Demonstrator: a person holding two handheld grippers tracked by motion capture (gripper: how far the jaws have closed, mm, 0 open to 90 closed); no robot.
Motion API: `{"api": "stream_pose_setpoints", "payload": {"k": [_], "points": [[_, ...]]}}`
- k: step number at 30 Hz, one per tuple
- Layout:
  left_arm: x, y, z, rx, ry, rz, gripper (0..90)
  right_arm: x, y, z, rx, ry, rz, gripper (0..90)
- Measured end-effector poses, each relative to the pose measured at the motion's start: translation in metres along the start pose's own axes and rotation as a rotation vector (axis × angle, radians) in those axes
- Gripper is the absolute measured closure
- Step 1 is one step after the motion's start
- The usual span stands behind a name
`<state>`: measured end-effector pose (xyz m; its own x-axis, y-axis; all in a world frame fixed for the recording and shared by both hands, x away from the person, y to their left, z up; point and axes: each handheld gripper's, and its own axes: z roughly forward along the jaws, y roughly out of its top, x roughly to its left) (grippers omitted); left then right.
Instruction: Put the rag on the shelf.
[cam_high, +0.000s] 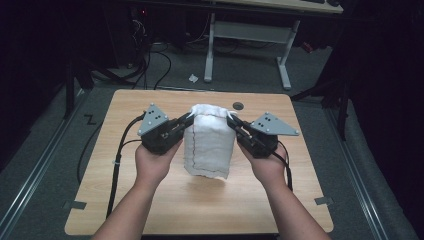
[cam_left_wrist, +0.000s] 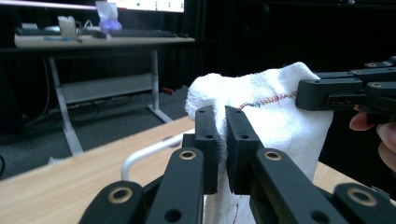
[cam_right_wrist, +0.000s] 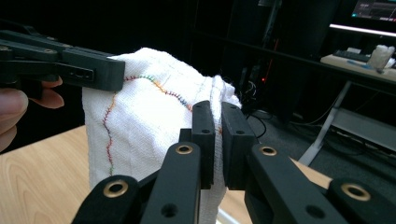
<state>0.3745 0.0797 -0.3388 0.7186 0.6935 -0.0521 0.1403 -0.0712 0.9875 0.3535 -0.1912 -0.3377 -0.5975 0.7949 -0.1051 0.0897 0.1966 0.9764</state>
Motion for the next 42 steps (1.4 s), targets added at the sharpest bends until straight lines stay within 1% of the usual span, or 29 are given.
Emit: {"api": "stream_pose_setpoints", "payload": {"k": [3, 5, 8, 11, 13, 14, 15, 18, 19, 21, 22, 23, 24, 25, 26, 28, 29, 30, 31, 35, 37, 39, 42], "points": [[0.001, 0.007, 0.003, -0.007, 0.001, 0.007, 85.0, -0.004, 0.006, 0.0, -0.009, -0.007, 0.001, 85.7], [0.003, 0.011, 0.006, -0.002, 0.01, 0.018, 85.0, -0.006, 0.009, 0.001, -0.013, -0.011, 0.0, 85.7], [0.007, 0.018, 0.011, 0.0, 0.012, 0.012, 85.0, -0.01, 0.015, 0.003, -0.015, -0.016, -0.001, 85.7], [0.009, 0.028, 0.015, 0.001, 0.025, 0.04, 85.0, -0.014, 0.022, 0.005, -0.018, -0.02, 0.001, 85.7], [0.01, 0.031, 0.017, -0.001, 0.026, 0.044, 85.0, -0.019, 0.028, 0.007, -0.028, -0.023, 0.004, 85.7], [0.013, 0.037, 0.021, -0.011, 0.029, 0.061, 85.0, -0.021, 0.031, 0.008, -0.033, -0.026, 0.007, 85.7], [0.015, 0.039, 0.024, -0.014, 0.033, 0.064, 85.0, -0.024, 0.033, 0.01, -0.036, -0.029, 0.013, 85.7], [0.021, 0.046, 0.034, -0.017, 0.042, 0.068, 84.9, -0.033, 0.04, 0.017, -0.046, -0.036, 0.026, 85.7], [0.021, 0.046, 0.034, -0.017, 0.042, 0.068, 84.9, -0.036, 0.042, 0.02, -0.046, -0.044, 0.029, 85.7], [0.024, 0.049, 0.041, -0.018, 0.051, 0.068, 85.0, -0.043, 0.044, 0.027, -0.045, -0.049, 0.046, 85.7], [0.028, 0.051, 0.047, -0.024, 0.056, 0.066, 84.9, -0.046, 0.045, 0.03, -0.04, -0.05, 0.058, 85.7], [0.028, 0.051, 0.047, -0.024, 0.056, 0.066, 85.0, -0.05, 0.046, 0.034, -0.034, -0.053, 0.067, 85.7], [0.033, 0.052, 0.054, -0.02, 0.064, 0.07, 84.9, -0.054, 0.046, 0.037, -0.032, -0.05, 0.075, 85.7], [0.033, 0.052, 0.054, -0.02, 0.064, 0.07, 85.0, -0.056, 0.046, 0.041, -0.03, -0.051, 0.078, 85.7], [0.038, 0.053, 0.062, -0.014, 0.067, 0.071, 85.0, -0.059, 0.047, 0.044, -0.023, -0.055, 0.079, 85.7], [0.04, 0.053, 0.065, -0.012, 0.07, 0.073, 85.0, -0.065, 0.046, 0.051, -0.017, -0.058, 0.095, 85.7], [0.043, 0.052, 0.068, -0.007, 0.07, 0.068, 85.0, -0.068, 0.046, 0.054, -0.01, -0.06, 0.099, 85.7], [0.049, 0.05, 0.072, -0.003, 0.068, 0.048, 84.9, -0.071, 0.045, 0.058, -0.007, -0.057, 0.11, 85.7], [0.051, 0.05, 0.074, 0.0, 0.07, 0.045, 84.9, -0.073, 0.044, 0.061, -0.004, -0.055, 0.12, 85.7], [0.057, 0.047, 0.081, 0.005, 0.084, 0.037, 84.9, -0.078, 0.042, 0.071, 0.019, -0.055, 0.117, 85.7], [0.059, 0.047, 0.083, 0.006, 0.087, 0.034, 84.8, -0.079, 0.043, 0.074, 0.021, -0.056, 0.112, 85.7], [0.063, 0.048, 0.087, 0.012, 0.091, 0.039, 84.8, -0.083, 0.043, 0.079, 0.022, -0.057, 0.116, 85.7], [0.065, 0.05, 0.089, 0.012, 0.089, 0.038, 84.7, -0.085, 0.043, 0.082, 0.02, -0.053, 0.117, 85.7]]}}
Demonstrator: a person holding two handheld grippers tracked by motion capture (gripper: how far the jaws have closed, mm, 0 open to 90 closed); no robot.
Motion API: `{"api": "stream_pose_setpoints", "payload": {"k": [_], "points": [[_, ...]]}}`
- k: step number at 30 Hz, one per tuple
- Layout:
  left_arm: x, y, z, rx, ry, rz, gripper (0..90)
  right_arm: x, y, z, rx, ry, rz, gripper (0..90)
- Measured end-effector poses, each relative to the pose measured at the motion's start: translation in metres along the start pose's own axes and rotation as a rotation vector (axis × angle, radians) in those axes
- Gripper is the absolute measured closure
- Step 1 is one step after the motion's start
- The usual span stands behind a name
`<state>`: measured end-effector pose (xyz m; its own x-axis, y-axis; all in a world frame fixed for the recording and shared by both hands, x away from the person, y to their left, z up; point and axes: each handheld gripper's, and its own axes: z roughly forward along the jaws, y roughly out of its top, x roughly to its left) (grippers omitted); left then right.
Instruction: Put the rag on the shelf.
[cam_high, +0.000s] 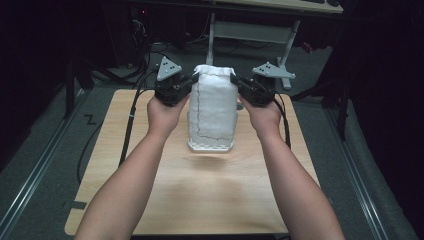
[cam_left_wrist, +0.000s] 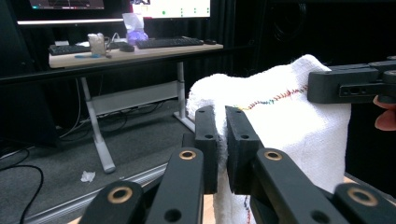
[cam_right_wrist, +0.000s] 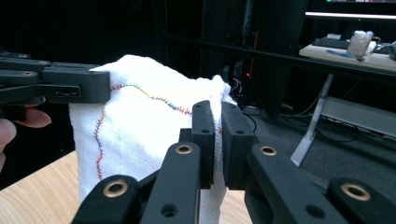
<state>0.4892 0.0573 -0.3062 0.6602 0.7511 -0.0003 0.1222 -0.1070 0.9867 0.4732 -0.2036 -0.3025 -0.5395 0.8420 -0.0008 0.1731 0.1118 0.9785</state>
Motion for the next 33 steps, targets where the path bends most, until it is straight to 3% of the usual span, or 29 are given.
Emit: {"api": "stream_pose_setpoints", "payload": {"k": [4, 8, 13, 18, 25, 28, 29, 31, 33], "points": [[0.004, 0.001, 0.006, 0.003, 0.005, 0.004, 84.7, -0.005, 0.001, 0.006, -0.005, -0.003, 0.002, 85.7], [0.015, -0.004, 0.02, 0.009, 0.004, -0.043, 84.6, -0.012, 0.0, 0.017, 0.003, -0.001, 0.019, 85.6], [0.026, -0.013, 0.037, 0.076, 0.023, -0.058, 84.3, -0.021, -0.007, 0.038, 0.058, -0.006, 0.026, 85.6], [0.03, -0.019, 0.048, 0.111, 0.023, -0.069, 84.1, -0.03, -0.014, 0.051, 0.101, -0.019, 0.025, 85.5], [0.037, -0.045, 0.072, 0.251, 0.003, -0.108, 83.5, -0.043, -0.031, 0.068, 0.203, -0.003, 0.068, 85.3], [0.042, -0.053, 0.072, 0.265, -0.008, -0.146, 80.3, -0.048, -0.04, 0.073, 0.251, 0.006, 0.086, 83.6], [0.044, -0.055, 0.071, 0.251, 0.001, -0.158, 75.2, -0.049, -0.043, 0.074, 0.262, 0.002, 0.092, 80.2], [0.048, -0.055, 0.068, 0.226, 0.008, -0.197, 65.6, -0.051, -0.047, 0.075, 0.26, -0.002, 0.116, 72.0], [0.049, -0.054, 0.065, 0.219, 0.001, -0.205, 63.7, -0.053, -0.048, 0.075, 0.256, -0.002, 0.13, 69.7]]}}
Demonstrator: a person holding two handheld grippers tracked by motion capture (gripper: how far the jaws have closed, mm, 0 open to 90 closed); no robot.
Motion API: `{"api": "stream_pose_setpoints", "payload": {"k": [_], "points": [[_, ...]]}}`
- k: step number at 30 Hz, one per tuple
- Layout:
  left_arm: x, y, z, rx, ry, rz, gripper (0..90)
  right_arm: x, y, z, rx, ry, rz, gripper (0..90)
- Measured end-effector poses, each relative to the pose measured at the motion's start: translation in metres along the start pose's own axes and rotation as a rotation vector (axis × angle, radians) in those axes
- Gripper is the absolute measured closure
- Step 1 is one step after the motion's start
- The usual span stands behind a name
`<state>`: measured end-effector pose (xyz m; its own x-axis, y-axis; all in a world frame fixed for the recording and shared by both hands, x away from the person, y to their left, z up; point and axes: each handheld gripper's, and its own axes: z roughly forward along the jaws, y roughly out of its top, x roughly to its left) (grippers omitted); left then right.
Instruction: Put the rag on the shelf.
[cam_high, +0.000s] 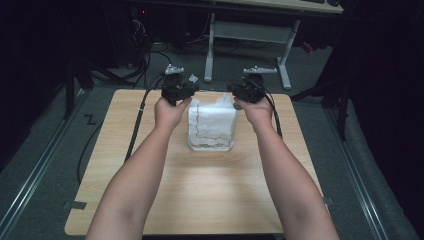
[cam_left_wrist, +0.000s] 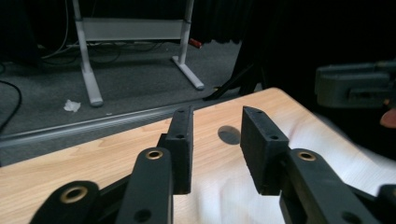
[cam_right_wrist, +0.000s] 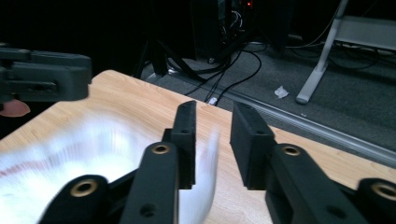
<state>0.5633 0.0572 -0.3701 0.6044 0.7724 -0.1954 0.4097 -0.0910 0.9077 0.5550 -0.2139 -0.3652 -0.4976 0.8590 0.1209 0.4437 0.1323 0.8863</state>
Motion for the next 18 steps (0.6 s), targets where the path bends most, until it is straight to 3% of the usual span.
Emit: {"api": "stream_pose_setpoints", "payload": {"k": [13, 18], "points": [[-0.007, 0.002, -0.013, -0.01, 0.004, 0.033, 62.3, 0.007, 0.002, -0.009, 0.002, -0.033, -0.04, 63.1], [-0.007, -0.005, -0.027, -0.028, 0.013, 0.032, 59.7, 0.012, -0.004, -0.015, 0.006, -0.032, -0.055, 55.7]]}}
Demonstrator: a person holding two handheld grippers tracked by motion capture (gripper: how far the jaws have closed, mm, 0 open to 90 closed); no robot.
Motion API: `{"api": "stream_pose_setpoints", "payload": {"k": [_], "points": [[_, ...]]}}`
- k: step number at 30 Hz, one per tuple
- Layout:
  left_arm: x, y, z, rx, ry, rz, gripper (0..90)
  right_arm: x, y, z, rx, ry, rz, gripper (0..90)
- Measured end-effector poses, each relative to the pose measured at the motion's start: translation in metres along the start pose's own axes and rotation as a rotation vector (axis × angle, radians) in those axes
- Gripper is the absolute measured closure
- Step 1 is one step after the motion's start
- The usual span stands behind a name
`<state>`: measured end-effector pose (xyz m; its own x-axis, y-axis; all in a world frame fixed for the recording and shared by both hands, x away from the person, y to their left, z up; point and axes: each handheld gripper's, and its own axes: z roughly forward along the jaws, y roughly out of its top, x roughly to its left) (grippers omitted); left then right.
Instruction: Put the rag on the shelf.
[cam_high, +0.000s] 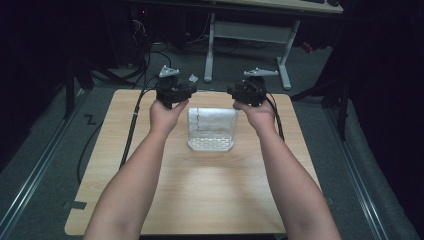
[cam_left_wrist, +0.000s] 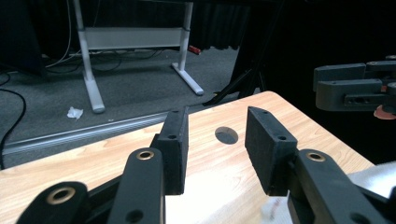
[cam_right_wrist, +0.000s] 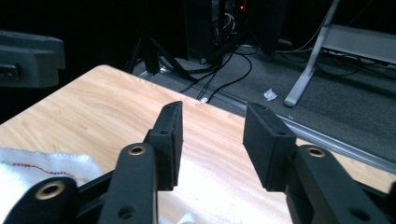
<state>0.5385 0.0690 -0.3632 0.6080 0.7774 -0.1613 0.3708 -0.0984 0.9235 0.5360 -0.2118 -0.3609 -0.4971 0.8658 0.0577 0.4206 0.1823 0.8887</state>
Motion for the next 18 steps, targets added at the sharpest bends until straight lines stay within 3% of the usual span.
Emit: {"api": "stream_pose_setpoints", "payload": {"k": [4, 5, 9, 18], "points": [[-0.001, -0.002, -0.008, 0.001, 0.004, 0.005, 58.7, 0.003, -0.004, -0.001, 0.017, -0.009, -0.025, 53.7], [-0.002, -0.003, -0.012, 0.0, 0.003, 0.004, 57.9, 0.005, -0.007, -0.005, 0.0, -0.005, -0.038, 53.7], [-0.003, -0.004, -0.018, 0.002, 0.007, 0.007, 56.4, 0.006, -0.01, -0.015, -0.021, -0.003, -0.023, 50.5], [-0.008, -0.008, -0.036, 0.009, 0.02, 0.066, 52.7, 0.005, -0.018, -0.035, -0.027, -0.017, -0.035, 47.5]]}}
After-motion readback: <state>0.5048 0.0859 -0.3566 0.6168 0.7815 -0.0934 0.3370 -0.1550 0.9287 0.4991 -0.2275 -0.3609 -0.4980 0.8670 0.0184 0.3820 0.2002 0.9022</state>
